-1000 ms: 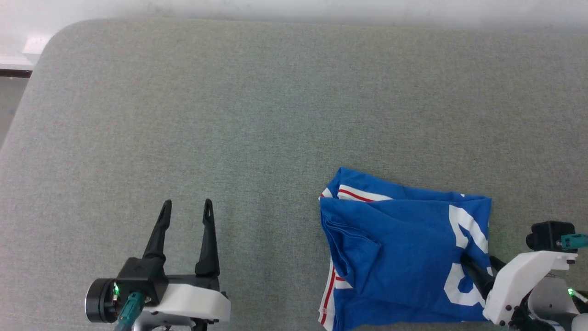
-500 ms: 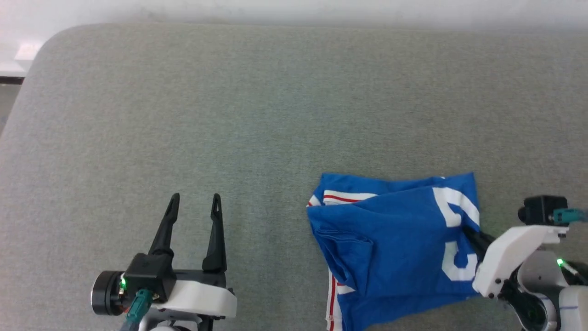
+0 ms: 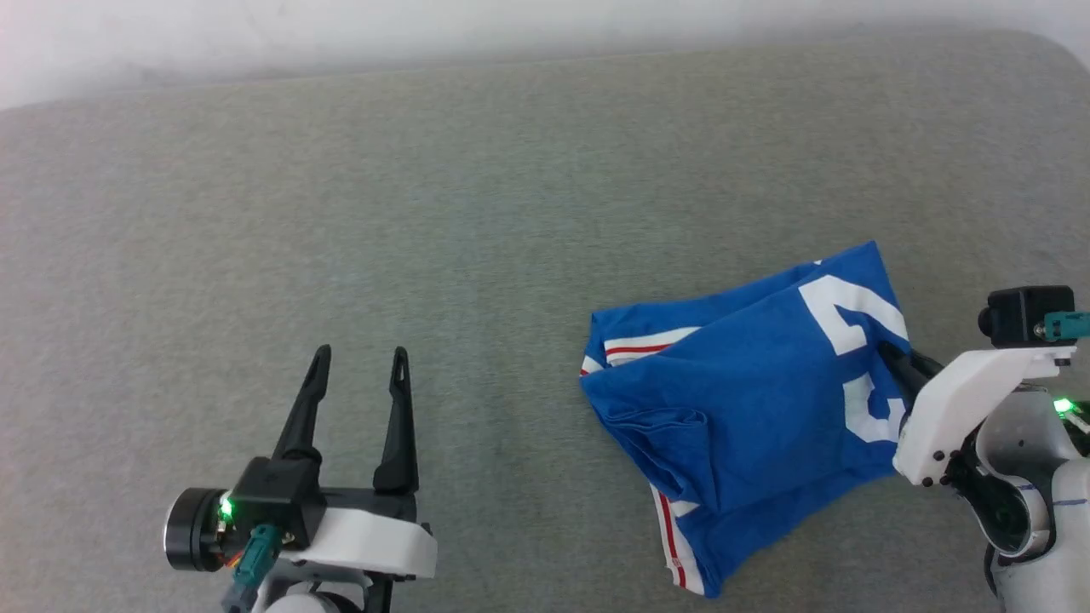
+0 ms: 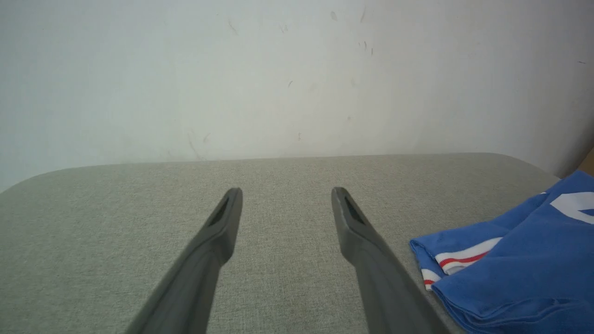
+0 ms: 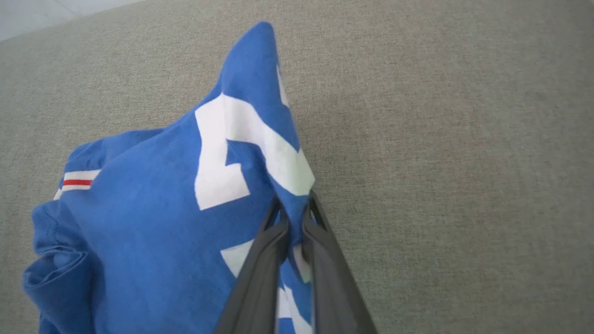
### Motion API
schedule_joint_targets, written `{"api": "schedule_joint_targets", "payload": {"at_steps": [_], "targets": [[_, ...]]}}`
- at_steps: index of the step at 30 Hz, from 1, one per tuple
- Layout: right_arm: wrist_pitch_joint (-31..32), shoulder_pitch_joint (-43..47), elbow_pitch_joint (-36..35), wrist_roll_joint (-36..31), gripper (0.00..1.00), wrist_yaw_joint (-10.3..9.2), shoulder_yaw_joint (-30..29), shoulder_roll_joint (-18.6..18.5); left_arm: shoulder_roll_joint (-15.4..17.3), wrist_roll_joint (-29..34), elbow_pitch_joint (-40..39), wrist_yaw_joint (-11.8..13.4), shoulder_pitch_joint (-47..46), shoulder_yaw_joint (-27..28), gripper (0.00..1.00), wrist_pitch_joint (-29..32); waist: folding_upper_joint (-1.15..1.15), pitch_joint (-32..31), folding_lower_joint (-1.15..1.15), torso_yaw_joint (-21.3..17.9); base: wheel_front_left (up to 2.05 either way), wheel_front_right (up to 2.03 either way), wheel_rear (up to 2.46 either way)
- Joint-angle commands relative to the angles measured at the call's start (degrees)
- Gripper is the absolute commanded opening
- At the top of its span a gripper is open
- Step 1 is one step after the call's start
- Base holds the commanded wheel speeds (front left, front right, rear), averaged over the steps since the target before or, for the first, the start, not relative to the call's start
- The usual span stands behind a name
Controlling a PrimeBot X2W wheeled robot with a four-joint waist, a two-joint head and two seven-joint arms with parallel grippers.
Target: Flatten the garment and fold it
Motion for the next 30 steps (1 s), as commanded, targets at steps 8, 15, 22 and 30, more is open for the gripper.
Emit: {"api": "schedule_joint_targets", "payload": {"at_steps": [8, 15, 22, 30], "targets": [[-2.12, -2.06, 1.43, 0.21, 0.00, -0.11, 1.89, -0.78, 0.88, 0.67, -0.31, 0.34, -1.76, 0.01, 1.00, 0.93, 0.00, 0.36, 0.00, -9.22, 0.00, 0.00, 0.00], [-4.02, -4.18, 3.28, 1.19, 0.00, -0.11, 5.06, -1.61, 1.20, 0.77, -0.32, 0.31, -2.78, -0.11, 1.00, 1.48, 0.00, 1.02, 0.00, -13.31, 0.00, 0.00, 0.00], [-6.32, -9.89, 5.99, 1.48, 0.00, -0.11, 6.85, -5.00, 2.35, 2.11, -1.44, 0.60, -4.57, -0.18, 1.00, 2.52, 0.00, 4.15, 0.00, -14.25, 0.00, 0.00, 0.00], [-8.83, -20.54, 11.10, 2.01, 0.00, -0.11, 5.18, -11.73, 4.46, 5.21, -4.91, 1.90, -7.91, 0.43, 1.00, 4.62, 0.00, 11.19, 0.00, -13.59, 0.00, 0.00, 0.00]]}}
